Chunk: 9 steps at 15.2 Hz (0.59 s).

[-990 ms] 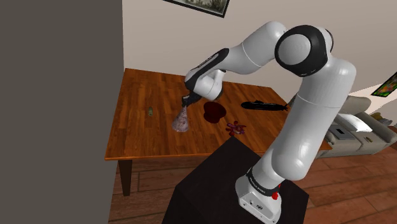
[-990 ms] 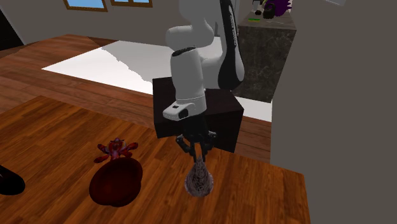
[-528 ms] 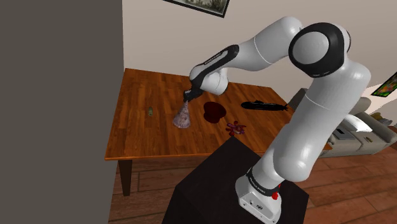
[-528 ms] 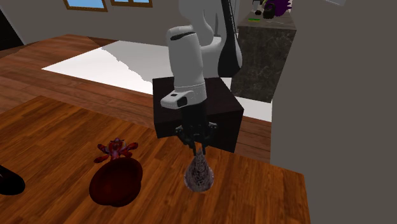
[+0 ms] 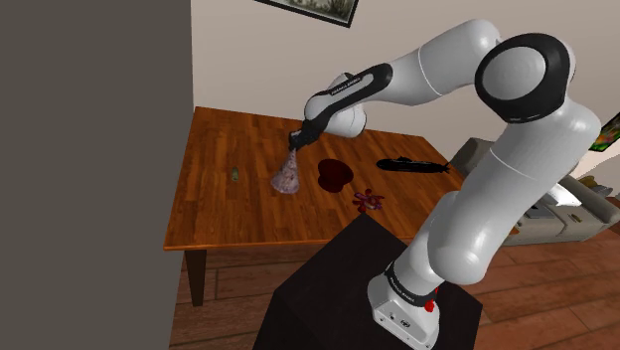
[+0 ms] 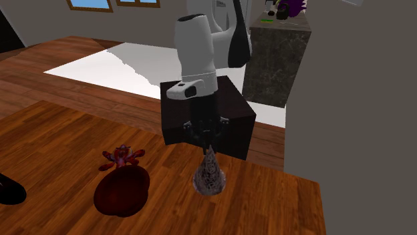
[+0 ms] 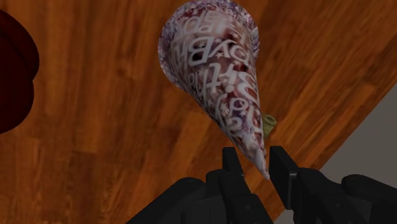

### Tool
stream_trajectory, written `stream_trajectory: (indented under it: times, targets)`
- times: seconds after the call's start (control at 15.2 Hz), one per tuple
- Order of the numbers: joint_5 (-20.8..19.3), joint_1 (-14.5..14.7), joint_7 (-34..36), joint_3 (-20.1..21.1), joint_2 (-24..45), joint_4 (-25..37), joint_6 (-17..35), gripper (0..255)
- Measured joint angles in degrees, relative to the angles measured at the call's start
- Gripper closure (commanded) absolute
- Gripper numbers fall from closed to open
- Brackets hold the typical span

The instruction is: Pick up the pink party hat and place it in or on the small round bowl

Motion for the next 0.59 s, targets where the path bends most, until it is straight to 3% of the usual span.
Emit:
stream_trajectory:
  times: [0.59]
  targets:
    - [-9.7, -0.8, 7.9, -0.5, -5.9, 1.4, -6.5, 255]
